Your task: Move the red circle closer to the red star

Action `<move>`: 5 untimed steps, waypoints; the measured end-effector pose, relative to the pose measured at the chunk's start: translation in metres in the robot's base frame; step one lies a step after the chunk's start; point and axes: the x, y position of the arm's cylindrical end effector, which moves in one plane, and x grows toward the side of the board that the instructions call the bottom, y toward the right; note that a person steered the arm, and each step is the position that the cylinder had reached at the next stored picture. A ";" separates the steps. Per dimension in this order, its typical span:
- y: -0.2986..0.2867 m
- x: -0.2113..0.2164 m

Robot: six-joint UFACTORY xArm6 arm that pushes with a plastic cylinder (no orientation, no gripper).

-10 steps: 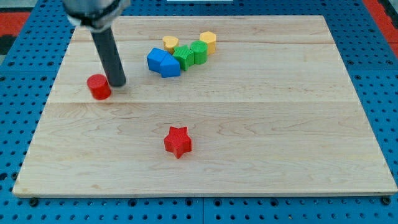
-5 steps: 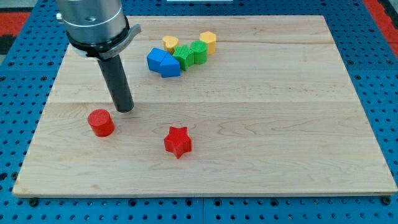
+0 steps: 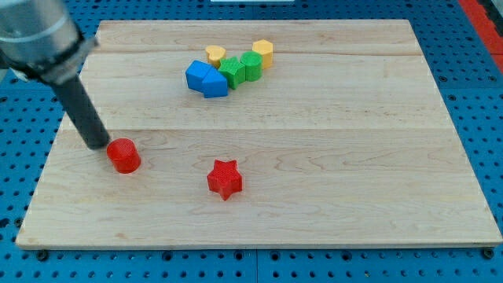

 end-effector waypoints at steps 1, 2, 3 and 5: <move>0.089 0.016; 0.023 0.004; 0.020 0.053; 0.099 0.068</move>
